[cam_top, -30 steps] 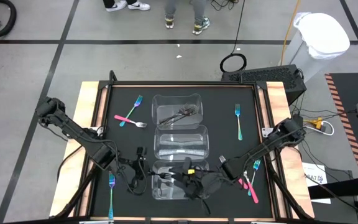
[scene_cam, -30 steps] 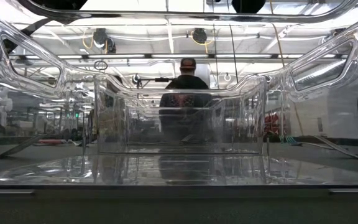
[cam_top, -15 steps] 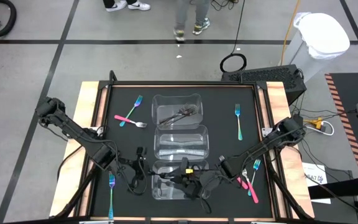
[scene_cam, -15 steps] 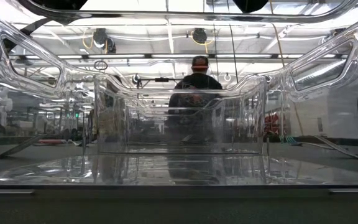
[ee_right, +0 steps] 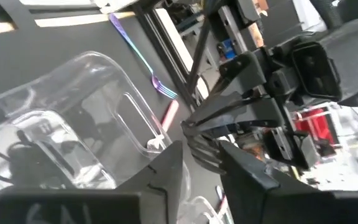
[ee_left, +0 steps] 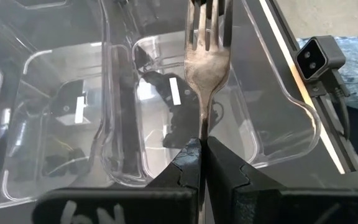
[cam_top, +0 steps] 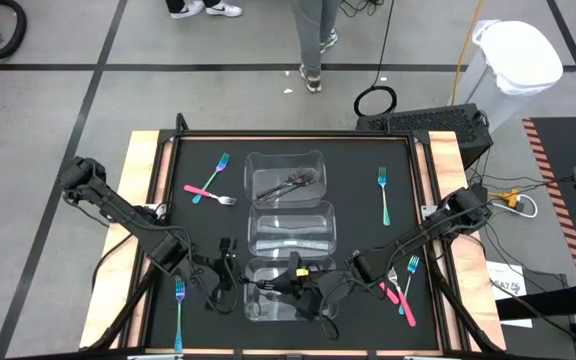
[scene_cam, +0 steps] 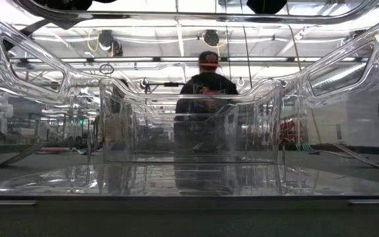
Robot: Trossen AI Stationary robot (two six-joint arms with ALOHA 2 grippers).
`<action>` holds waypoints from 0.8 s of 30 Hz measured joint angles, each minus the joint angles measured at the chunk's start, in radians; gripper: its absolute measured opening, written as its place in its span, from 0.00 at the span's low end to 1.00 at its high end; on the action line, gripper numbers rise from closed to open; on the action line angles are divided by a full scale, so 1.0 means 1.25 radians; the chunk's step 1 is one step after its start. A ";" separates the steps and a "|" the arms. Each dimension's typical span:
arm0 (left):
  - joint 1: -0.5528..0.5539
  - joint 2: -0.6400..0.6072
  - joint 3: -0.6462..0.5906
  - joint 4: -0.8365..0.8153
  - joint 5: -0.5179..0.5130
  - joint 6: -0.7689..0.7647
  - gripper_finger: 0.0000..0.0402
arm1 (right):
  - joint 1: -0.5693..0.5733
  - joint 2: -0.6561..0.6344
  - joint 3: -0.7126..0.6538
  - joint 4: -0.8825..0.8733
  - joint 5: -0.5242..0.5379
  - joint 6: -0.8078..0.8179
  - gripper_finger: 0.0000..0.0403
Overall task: Sort silverware by color (type)
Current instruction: Put the black fork into the top transparent bin
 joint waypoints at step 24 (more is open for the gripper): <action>0.028 0.035 0.000 0.002 0.080 -0.011 0.03 | -0.016 0.000 0.000 -0.058 -0.109 0.039 0.02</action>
